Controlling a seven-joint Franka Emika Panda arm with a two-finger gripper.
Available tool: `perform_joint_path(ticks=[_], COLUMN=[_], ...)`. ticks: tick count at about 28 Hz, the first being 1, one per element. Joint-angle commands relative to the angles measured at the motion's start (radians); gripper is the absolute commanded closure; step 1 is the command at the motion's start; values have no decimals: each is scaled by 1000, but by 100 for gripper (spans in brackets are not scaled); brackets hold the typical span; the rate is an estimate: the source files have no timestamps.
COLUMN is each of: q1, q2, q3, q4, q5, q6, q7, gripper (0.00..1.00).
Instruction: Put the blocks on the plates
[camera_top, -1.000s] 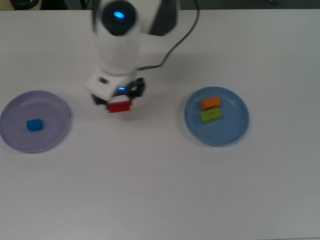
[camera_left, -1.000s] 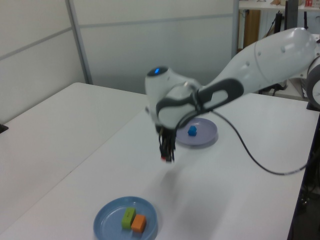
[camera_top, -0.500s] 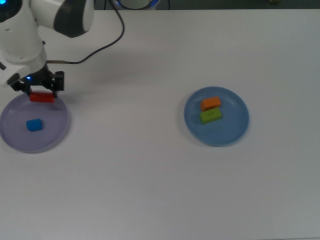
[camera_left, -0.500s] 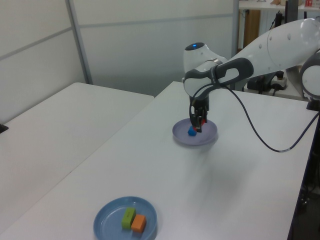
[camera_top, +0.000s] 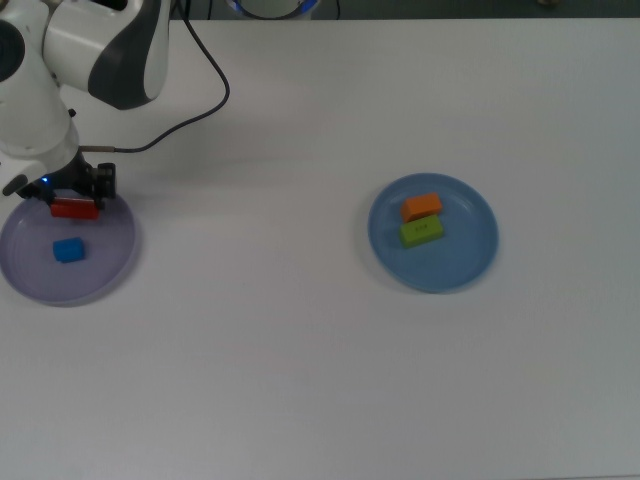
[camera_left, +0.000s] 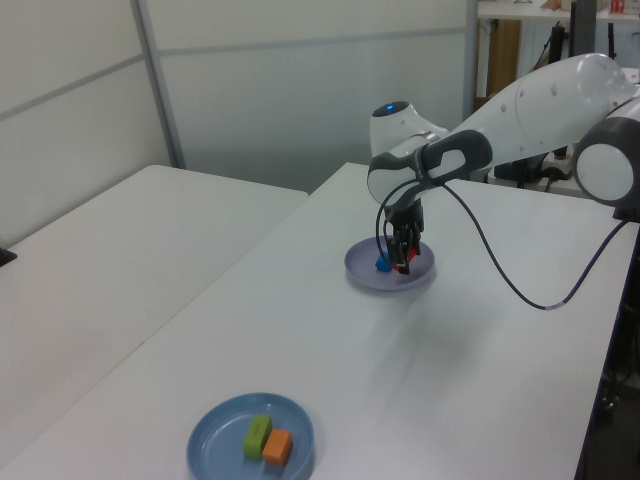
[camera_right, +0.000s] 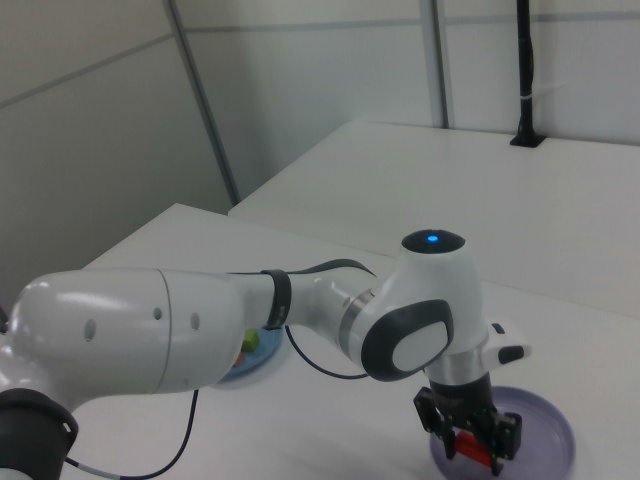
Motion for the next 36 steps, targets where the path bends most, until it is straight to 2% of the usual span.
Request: perform_joint_path(ticks=[1, 3, 4, 5, 8, 10, 13, 18, 19, 21, 25, 29, 33, 35, 36], q1=[9, 9, 10, 10, 15, 23, 24, 24, 35, 53, 128, 178, 184, 187, 196], q2=[27, 27, 24, 24, 9, -20, -42, -109, -130, -149, -193, -232, -282, -302, -322], q3=[-7, -5, -4, -4, -2, 1, 10, 85, 122, 148, 156, 171, 229, 240, 242], q4=[30, 30, 30, 32, 32, 32, 30, 30, 30, 30, 24, 21, -2, -11, -19], q5=[22, 22, 22, 23, 36, 65, 72, 74, 69, 57, 46, 46, 43, 31, 10], q6=[30, 36, 34, 34, 28, 22, -2, -79, -93, -100, -162, -232, -272, -277, -286], q7=[0, 4, 6, 6, 8, 26, 38, 133, 203, 291, 411, 420, 471, 509, 541], gripper=[38, 24, 3, 0, 0, 0, 0, 0, 0, 0, 0, 0, 0, 0, 0])
